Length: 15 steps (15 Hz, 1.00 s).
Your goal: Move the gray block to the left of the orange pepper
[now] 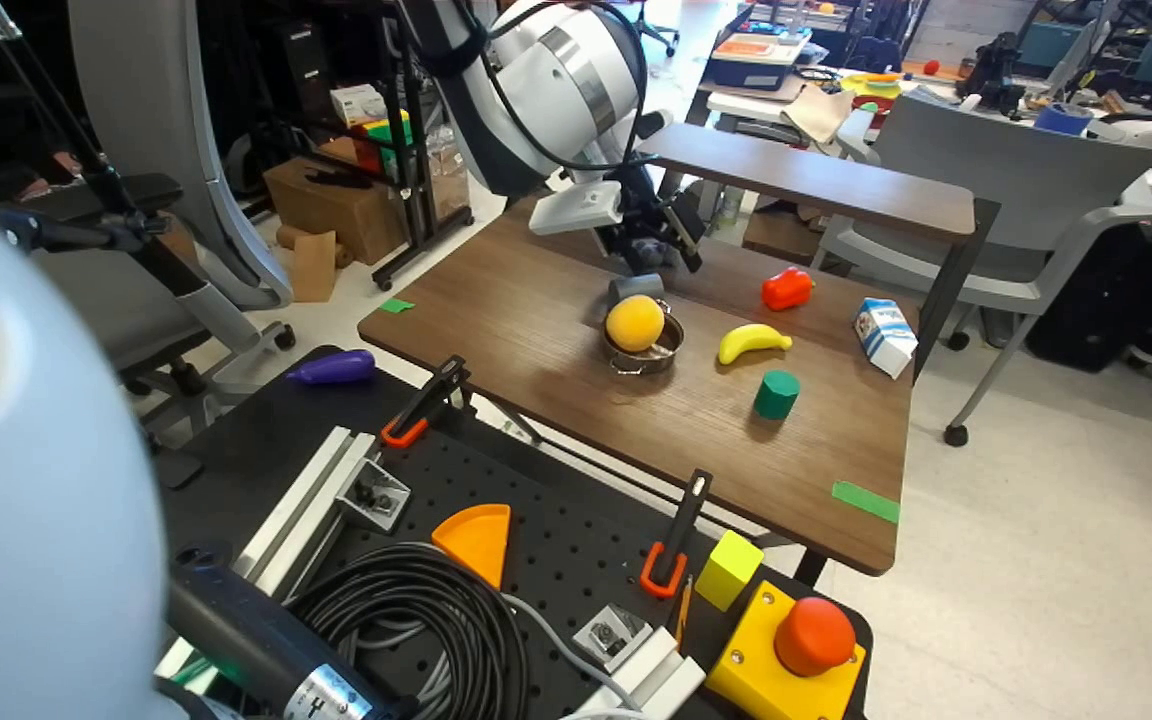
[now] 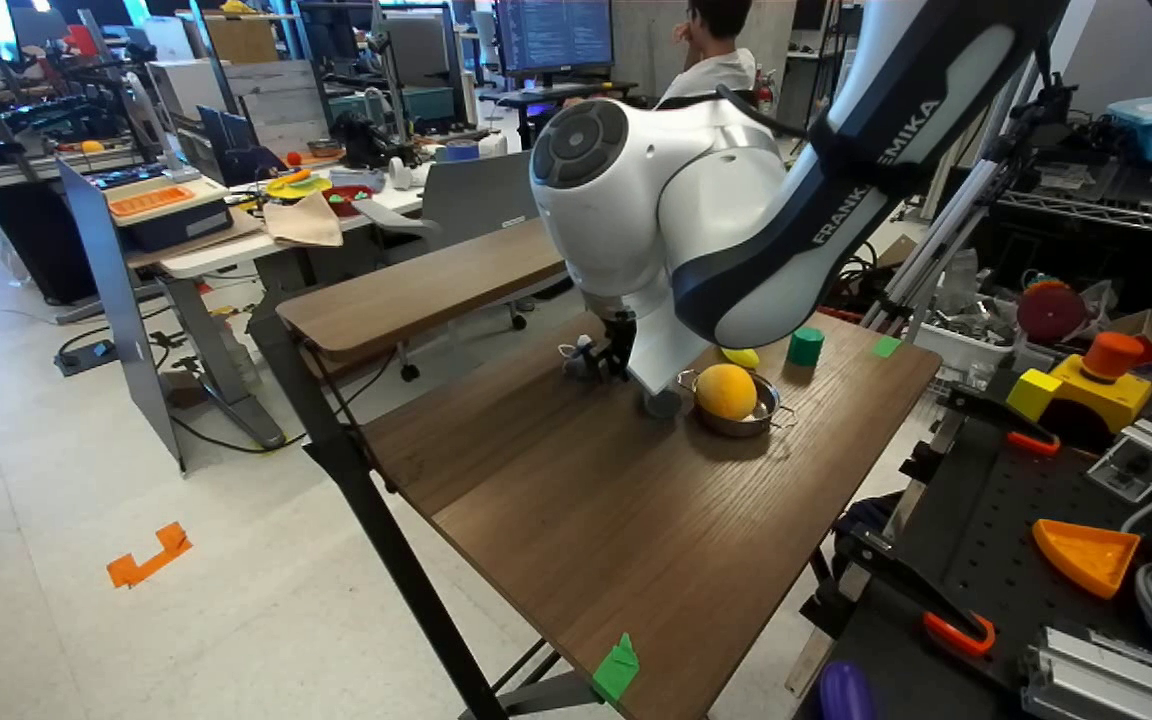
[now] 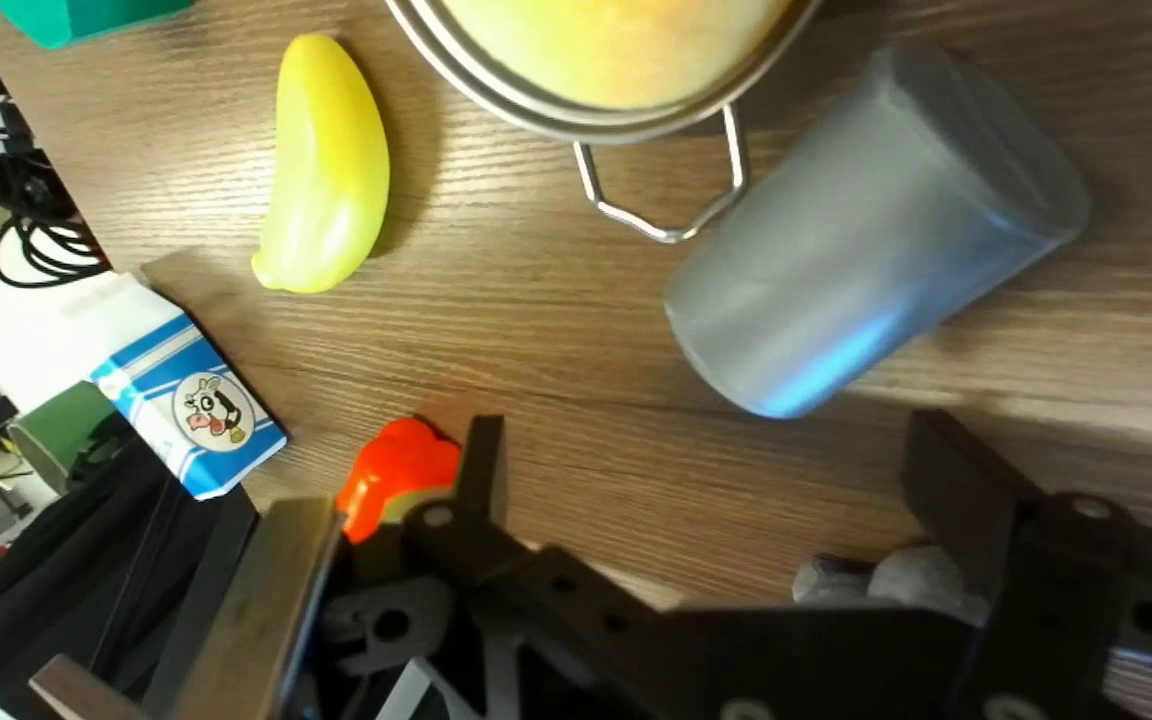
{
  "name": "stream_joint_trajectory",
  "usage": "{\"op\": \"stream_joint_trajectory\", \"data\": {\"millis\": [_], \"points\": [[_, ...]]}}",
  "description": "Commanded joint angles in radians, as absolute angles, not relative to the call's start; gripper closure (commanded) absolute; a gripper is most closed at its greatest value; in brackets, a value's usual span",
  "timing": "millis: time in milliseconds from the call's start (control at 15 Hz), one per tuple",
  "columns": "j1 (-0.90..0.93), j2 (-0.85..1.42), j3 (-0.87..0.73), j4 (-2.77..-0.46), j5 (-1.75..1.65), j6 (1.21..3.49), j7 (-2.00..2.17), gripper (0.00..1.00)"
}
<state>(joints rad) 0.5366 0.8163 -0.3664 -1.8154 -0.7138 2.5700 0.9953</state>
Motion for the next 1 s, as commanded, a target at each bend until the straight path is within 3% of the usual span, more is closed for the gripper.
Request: {"op": "stream_joint_trajectory", "data": {"millis": [0, 600, 667, 933], "points": [[0.506, 0.695, -0.3, -1.916, -0.737, 2.498, 0.96, 0.0], [0.281, 0.282, -0.014, -2.13, -0.392, 2.071, 0.424, 0.0], [0.307, 0.365, -0.035, -2.082, -0.481, 2.122, 0.532, 0.0], [0.267, 0.287, -0.002, -2.118, -0.423, 2.075, 0.454, 0.0]]}}
